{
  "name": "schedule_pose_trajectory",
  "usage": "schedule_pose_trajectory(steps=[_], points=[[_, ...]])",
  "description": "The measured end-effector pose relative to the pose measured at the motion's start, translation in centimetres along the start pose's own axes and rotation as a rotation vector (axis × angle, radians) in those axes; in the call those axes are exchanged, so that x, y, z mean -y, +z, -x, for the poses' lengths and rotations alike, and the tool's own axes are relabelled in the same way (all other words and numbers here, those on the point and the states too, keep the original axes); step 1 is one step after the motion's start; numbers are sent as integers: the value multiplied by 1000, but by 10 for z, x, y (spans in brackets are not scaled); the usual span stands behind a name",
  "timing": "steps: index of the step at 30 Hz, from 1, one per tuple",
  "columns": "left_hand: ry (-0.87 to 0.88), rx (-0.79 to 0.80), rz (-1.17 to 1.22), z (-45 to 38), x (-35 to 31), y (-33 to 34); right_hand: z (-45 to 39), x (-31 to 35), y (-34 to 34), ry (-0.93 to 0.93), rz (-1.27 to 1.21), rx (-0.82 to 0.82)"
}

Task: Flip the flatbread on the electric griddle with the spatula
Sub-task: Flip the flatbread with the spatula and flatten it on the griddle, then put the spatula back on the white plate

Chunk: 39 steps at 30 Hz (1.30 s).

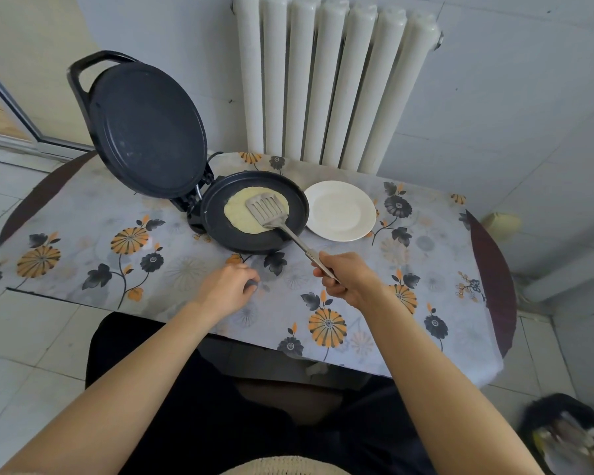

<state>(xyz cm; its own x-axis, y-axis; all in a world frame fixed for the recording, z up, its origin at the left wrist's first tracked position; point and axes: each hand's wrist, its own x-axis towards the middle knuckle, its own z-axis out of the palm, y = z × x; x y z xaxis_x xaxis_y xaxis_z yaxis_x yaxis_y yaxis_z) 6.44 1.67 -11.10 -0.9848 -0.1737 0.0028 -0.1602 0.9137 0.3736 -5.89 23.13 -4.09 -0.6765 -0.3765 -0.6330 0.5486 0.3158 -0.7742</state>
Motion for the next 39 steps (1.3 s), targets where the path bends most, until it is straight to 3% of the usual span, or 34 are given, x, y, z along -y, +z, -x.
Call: schedule_pose_trajectory(steps=[6, 10, 12, 16, 21, 28, 39], points=[[-10, -12, 23, 1, -1, 0, 1, 0, 2, -46, 90, -28], [-7, 0, 22, 2, -1, -1, 0, -7, -1, -172, 49, -81], [-3, 6, 22, 2, 0, -1, 0, -10, -2, -307, 79, -195], [-1, 8, 23, 1, -1, -2, -2, -13, -7, -576, 372, -537], [-9, 4, 36, 3, -3, -3, -5, -25, -14, -704, 408, -675], [-14, 19, 37, 2, -5, -6, -16, -53, -18, -555, 702, -716], [-7, 31, 20, 4, -9, -12, -29, -54, -14, -385, 780, -673]])
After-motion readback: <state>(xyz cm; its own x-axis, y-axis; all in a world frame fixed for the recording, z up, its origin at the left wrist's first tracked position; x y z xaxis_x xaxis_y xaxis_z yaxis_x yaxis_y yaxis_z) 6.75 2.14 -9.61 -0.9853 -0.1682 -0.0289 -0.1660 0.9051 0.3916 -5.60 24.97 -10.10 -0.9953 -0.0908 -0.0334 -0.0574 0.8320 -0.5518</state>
